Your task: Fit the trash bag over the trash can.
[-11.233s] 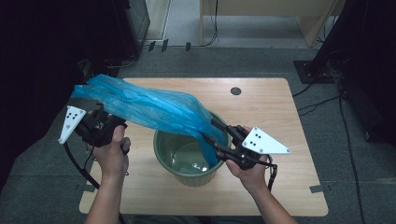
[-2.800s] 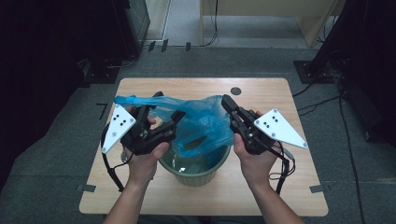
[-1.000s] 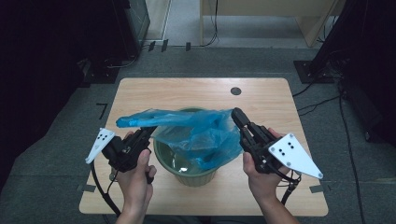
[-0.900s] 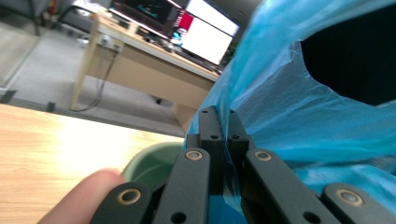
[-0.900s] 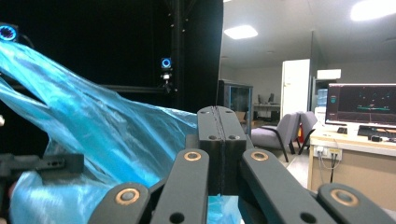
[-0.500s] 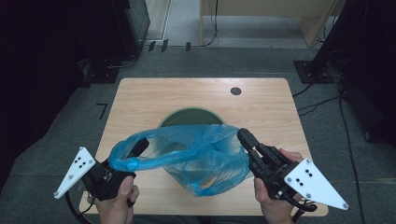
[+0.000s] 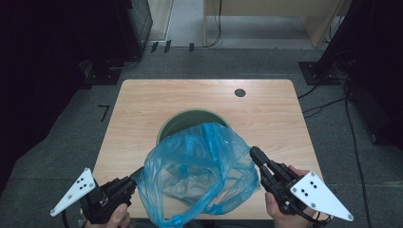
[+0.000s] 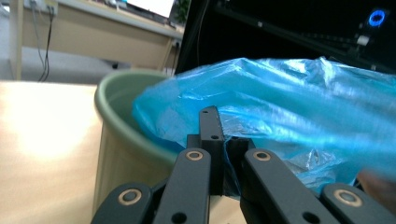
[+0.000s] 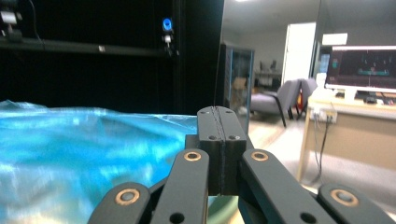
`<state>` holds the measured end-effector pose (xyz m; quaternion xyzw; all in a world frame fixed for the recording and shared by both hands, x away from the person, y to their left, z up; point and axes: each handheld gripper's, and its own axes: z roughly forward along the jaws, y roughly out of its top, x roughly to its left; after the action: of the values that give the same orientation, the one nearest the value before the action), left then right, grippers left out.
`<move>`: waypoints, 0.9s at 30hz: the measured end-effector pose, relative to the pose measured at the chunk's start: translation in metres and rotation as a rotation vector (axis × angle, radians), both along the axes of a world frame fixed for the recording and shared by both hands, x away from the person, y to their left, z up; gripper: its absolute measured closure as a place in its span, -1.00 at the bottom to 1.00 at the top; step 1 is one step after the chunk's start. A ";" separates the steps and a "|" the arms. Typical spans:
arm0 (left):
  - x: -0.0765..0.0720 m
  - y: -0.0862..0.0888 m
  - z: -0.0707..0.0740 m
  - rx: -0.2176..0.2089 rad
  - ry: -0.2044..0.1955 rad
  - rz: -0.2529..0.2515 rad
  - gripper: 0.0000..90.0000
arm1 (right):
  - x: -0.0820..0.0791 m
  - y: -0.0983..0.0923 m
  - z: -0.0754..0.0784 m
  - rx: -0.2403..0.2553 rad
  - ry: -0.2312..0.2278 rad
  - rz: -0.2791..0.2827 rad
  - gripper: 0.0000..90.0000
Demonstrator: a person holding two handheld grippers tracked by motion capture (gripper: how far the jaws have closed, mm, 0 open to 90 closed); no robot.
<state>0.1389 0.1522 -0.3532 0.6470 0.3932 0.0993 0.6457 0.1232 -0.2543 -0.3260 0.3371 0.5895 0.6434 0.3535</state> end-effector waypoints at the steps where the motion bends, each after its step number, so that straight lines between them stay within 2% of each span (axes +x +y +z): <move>1: 0.000 0.000 -0.006 0.014 0.010 0.004 1.00 | -0.002 -0.001 -0.006 -0.009 0.012 -0.002 1.00; 3: 0.004 0.000 -0.020 0.038 0.023 0.014 1.00 | -0.001 -0.001 -0.020 -0.028 0.051 -0.006 1.00; 4: 0.008 -0.001 -0.027 0.065 0.027 0.031 1.00 | 0.001 -0.001 -0.028 -0.034 0.077 -0.007 1.00; 5: 0.011 -0.003 -0.034 0.085 0.025 0.053 1.00 | 0.004 -0.001 -0.036 -0.043 0.100 -0.011 1.00; 8: 0.025 -0.005 -0.052 0.128 0.058 0.072 1.00 | 0.016 -0.002 -0.058 -0.058 0.155 -0.035 1.00; 11: 0.035 -0.007 -0.064 0.187 0.047 0.104 1.00 | 0.030 -0.005 -0.070 -0.071 0.178 -0.060 1.00; 12: 0.037 -0.006 -0.065 0.191 0.034 0.118 1.00 | 0.034 -0.007 -0.072 -0.072 0.180 -0.072 1.00; 14: 0.043 -0.002 -0.063 0.174 0.004 0.149 0.99 | 0.044 -0.012 -0.073 -0.069 0.176 -0.085 1.00; 16: 0.048 0.003 -0.057 0.152 -0.043 0.174 0.96 | 0.053 -0.016 -0.071 -0.061 0.160 -0.088 1.00; 18: 0.053 0.006 -0.050 0.132 -0.079 0.191 0.93 | 0.062 -0.018 -0.068 -0.051 0.155 -0.085 1.00; 20: 0.062 0.007 -0.043 0.116 -0.099 0.212 0.92 | 0.070 -0.018 -0.063 -0.048 0.141 -0.066 1.00; 24: 0.079 0.004 -0.038 0.050 -0.102 0.220 0.94 | 0.086 -0.006 -0.054 -0.060 0.121 -0.040 1.00; 27: 0.094 -0.002 -0.040 0.022 -0.074 0.225 0.97 | 0.102 0.005 -0.052 -0.083 0.145 -0.033 1.00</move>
<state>0.2329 0.1504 -0.3933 0.6016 0.4379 0.1994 0.6377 0.2247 -0.2494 -0.3776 0.3775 0.6340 0.5865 0.3339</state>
